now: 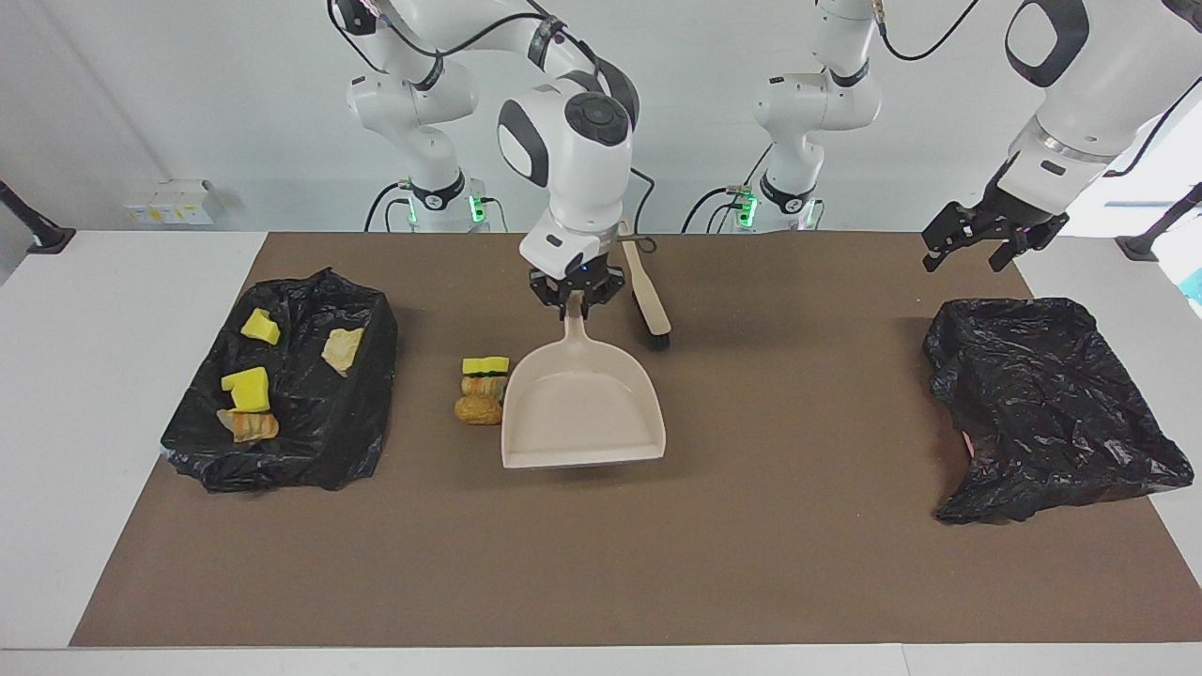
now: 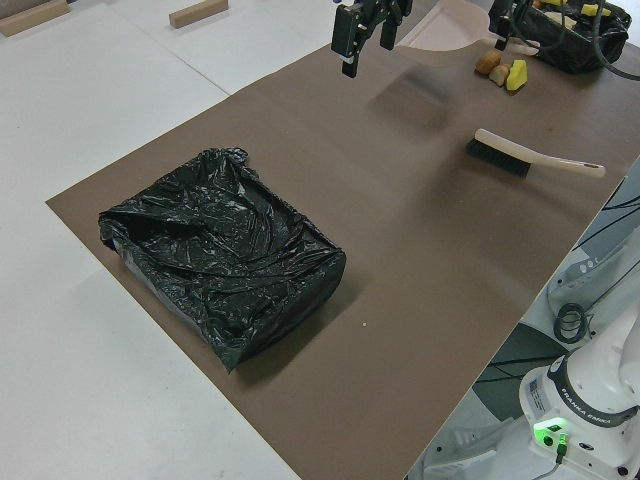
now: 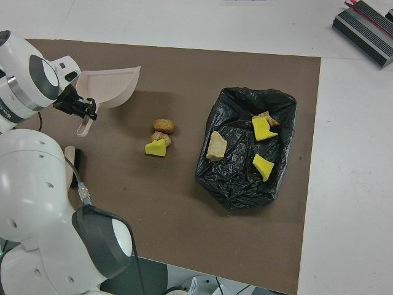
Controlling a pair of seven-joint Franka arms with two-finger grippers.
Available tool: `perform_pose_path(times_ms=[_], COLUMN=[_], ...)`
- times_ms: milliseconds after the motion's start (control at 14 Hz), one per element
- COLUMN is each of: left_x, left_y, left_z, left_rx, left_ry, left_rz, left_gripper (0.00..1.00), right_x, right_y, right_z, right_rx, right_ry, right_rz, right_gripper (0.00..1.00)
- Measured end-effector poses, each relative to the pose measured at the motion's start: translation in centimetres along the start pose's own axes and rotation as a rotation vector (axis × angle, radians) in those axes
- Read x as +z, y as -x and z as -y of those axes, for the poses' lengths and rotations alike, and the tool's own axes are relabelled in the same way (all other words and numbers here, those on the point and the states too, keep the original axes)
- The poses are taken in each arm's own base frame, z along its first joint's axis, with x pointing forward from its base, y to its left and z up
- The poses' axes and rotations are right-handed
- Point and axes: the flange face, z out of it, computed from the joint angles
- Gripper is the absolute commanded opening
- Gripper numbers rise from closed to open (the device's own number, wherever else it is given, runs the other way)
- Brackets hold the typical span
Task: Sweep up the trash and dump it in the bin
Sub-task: 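Bring the empty dustpan back and set it down with the right gripper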
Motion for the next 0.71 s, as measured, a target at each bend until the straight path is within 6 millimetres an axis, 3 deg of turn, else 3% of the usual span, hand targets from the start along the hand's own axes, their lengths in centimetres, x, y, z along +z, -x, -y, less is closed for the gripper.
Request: perform_pose_path(times_ms=[142, 285, 356, 427, 498, 712], left_x=[0.0, 0.0, 0.0, 0.0, 0.0, 0.0], left_y=[0.0, 0.0, 0.0, 0.0, 0.0, 0.0], left_z=[0.0, 0.0, 0.0, 0.0, 0.0, 0.0], left_rx=[0.000, 0.000, 0.000, 0.000, 0.000, 0.001], left_ry=[0.000, 0.000, 0.000, 0.000, 0.000, 0.000], left_rz=[0.000, 0.000, 0.000, 0.000, 0.000, 0.002], left_gripper=[1.00, 1.00, 1.00, 1.00, 1.00, 1.00], right_x=[3.4, 5.8, 6.4, 6.5, 6.4, 6.9], right_y=[-0.8, -1.2, -1.5, -1.8, -2.1, -2.8], right_z=[3.6, 5.6, 5.8, 5.6, 5.3, 4.6], right_rx=[0.014, 0.005, 0.005, 0.010, 0.016, 0.028], right_ry=[-0.032, -0.059, -0.067, -0.069, -0.072, -0.093], right_rz=[0.009, 0.007, 0.004, 0.002, -0.003, -0.026], right_gripper=[0.00, 0.00, 0.03, 0.20, 0.30, 0.39])
